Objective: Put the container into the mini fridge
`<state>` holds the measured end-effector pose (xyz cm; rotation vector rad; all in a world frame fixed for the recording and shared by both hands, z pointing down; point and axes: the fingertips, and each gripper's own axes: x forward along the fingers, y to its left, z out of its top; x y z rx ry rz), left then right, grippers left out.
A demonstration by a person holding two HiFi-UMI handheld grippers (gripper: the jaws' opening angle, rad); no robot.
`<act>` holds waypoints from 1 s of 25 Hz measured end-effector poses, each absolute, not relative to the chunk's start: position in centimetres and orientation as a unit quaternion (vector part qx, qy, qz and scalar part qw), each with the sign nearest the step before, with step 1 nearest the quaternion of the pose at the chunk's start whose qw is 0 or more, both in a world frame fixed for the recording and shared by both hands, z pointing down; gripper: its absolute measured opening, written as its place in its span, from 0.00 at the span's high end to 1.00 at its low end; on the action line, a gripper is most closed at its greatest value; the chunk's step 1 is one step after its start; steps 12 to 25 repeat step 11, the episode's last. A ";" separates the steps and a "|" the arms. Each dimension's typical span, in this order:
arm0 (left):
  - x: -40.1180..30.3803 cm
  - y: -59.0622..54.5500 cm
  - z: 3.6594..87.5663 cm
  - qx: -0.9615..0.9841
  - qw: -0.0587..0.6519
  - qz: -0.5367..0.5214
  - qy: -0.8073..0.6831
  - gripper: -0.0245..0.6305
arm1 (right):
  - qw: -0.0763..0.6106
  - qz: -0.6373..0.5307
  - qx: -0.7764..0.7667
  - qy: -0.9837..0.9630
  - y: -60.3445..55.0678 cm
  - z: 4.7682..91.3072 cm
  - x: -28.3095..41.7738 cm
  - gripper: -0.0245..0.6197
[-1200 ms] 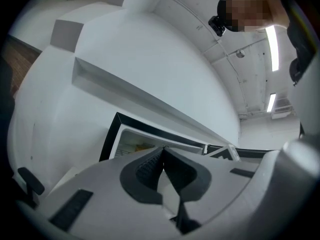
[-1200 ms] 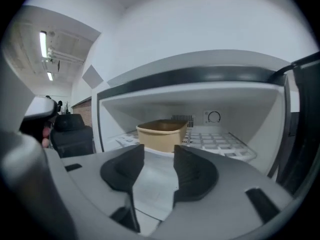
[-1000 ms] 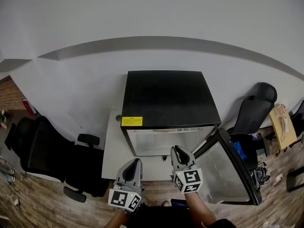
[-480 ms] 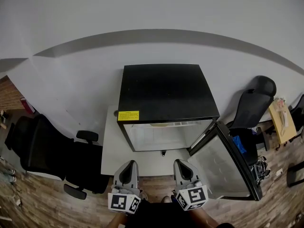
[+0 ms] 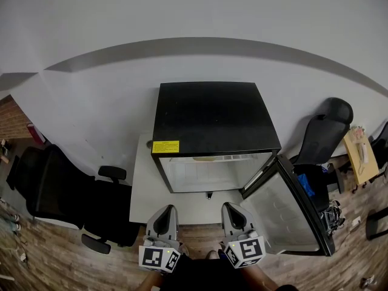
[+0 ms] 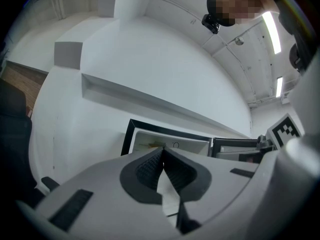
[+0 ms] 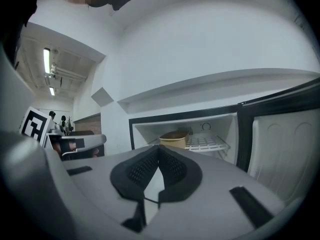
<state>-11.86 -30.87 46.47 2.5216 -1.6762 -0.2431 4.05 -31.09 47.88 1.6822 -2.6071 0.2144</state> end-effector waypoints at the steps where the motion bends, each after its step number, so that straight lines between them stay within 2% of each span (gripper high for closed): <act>1: -11.9 -30.8 46.5 0.829 0.052 -0.079 -0.551 0.95 | 0.015 0.068 0.541 -0.838 -31.1 47.9 4.0 0.94; 25: -12.0 -30.5 46.6 0.830 0.050 -0.076 -0.550 0.95 | 0.006 0.070 0.542 -0.837 -30.8 47.8 3.7 0.94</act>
